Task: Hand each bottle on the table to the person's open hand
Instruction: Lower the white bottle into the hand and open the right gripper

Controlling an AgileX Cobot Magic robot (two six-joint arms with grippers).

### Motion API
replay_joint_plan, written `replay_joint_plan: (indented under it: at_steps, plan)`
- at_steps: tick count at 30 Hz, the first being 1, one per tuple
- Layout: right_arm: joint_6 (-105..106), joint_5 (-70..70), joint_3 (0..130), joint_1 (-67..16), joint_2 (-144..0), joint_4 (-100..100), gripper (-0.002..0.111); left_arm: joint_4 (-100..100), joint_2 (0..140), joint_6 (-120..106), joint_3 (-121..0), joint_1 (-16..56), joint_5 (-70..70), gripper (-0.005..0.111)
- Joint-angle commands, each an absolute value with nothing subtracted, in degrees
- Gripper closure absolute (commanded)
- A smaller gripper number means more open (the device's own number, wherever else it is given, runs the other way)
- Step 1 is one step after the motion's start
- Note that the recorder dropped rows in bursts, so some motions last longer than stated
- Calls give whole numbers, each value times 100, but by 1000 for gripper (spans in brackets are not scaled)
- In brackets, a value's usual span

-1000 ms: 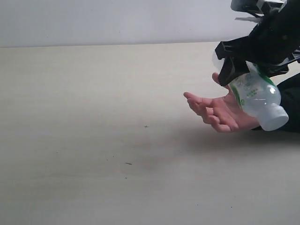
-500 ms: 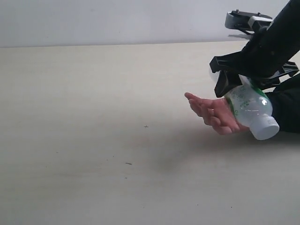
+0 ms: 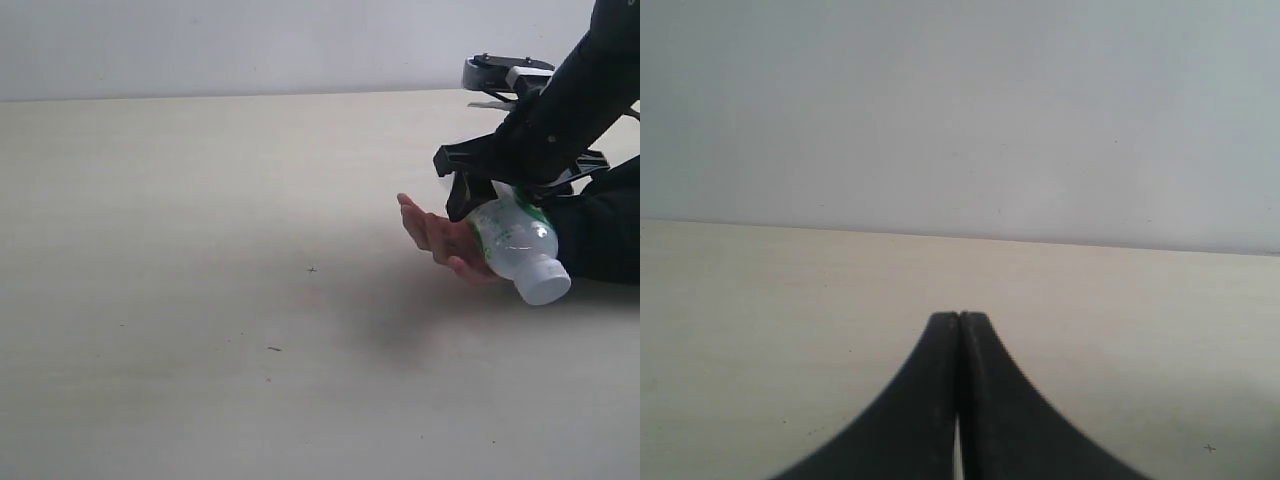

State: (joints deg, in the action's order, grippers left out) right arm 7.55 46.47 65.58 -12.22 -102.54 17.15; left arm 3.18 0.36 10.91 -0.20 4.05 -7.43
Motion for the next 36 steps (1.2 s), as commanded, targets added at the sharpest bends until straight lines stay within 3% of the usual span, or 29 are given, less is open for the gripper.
replay_joint_plan:
  at_steps: [1, 10, 13, 21, 24, 36]
  plan:
    - [1085, 4579, 6551, -1360, -10303, 1756, 108, 273, 0, 1084, 0, 399, -739, 107]
    - [1083, 4496, 6551, -1467, -10329, 1731, 108, 273, 0, 1084, 0, 399, -739, 107]
    - [1015, 4418, 6551, -1467, -10329, 1731, 101, 273, 0, 1084, 0, 399, -739, 107]
    - [1015, 4322, 6551, -1467, -10329, 1720, 47, 273, 0, 1084, 0, 399, -739, 107]
    - [1015, 4311, 6551, -1467, -10329, 1720, 35, 273, 0, 1084, 0, 399, -739, 107]
    - [930, 4412, 6614, -1467, -10264, 1720, 32, 273, 0, 1084, 0, 399, -739, 107]
